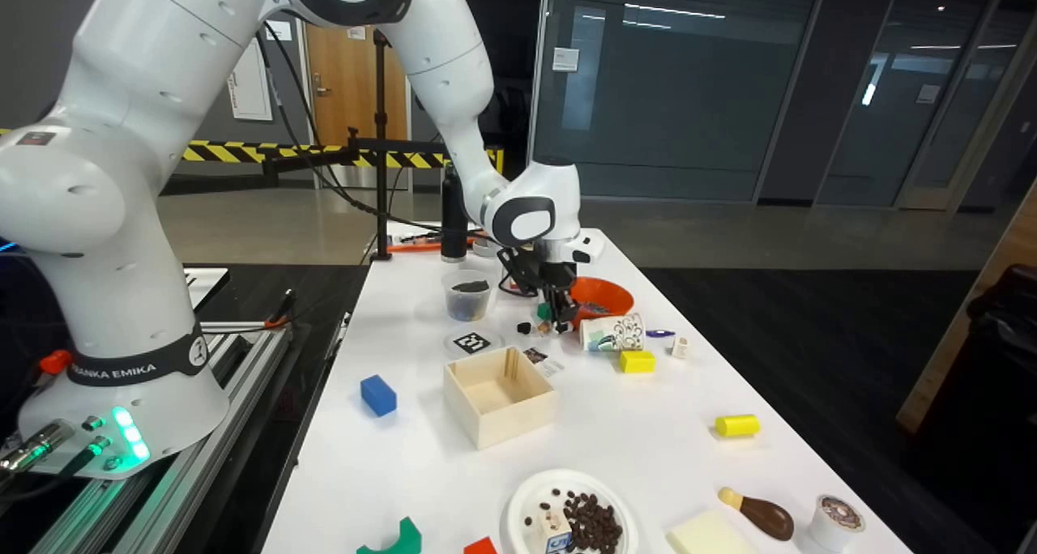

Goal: Move the toy panda to the right.

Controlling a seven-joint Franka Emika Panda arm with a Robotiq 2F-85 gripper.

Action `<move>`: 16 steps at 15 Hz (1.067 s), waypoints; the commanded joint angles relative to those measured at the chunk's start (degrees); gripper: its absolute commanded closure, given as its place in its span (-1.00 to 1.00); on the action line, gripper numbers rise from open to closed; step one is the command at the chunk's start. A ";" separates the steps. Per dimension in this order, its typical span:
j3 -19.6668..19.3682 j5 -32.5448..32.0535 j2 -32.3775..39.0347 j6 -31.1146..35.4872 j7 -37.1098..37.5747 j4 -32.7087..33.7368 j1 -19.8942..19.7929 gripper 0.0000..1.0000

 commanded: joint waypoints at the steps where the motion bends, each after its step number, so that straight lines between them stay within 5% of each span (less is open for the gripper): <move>1: 1.16 -0.34 -4.11 -2.66 0.67 -3.33 -1.68 0.86; 16: 1.52 3.44 -13.92 -9.55 2.97 -7.37 -9.89 0.86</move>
